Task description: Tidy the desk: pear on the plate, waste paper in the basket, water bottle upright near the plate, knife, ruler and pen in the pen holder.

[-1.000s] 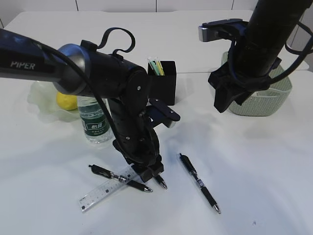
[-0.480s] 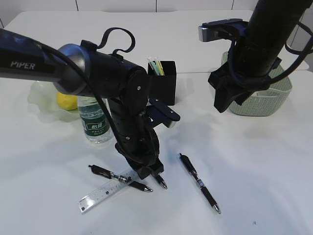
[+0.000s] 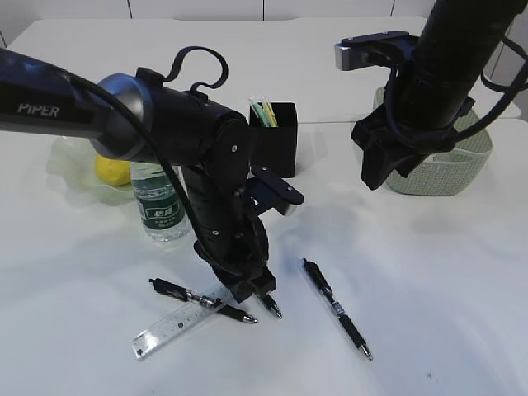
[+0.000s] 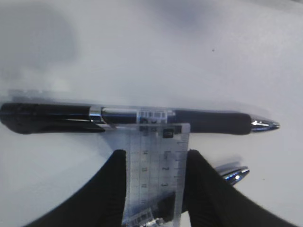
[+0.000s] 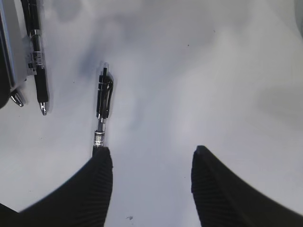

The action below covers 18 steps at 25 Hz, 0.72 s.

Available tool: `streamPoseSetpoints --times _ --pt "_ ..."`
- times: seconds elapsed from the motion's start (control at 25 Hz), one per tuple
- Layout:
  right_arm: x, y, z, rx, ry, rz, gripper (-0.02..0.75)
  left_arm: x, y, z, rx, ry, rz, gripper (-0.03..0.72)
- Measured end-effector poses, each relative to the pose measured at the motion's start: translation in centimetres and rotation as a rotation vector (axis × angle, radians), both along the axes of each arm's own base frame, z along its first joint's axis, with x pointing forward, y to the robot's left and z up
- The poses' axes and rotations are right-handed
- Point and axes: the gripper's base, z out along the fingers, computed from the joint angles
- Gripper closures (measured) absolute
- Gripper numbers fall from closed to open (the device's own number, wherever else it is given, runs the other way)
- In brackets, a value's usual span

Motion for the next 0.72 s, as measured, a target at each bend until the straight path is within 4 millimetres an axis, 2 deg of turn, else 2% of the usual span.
streamPoseSetpoints --times 0.72 --pt "0.0 0.0 0.0 0.0 0.0 0.0 0.338 -0.04 0.07 -0.01 0.008 0.004 -0.002 0.43"
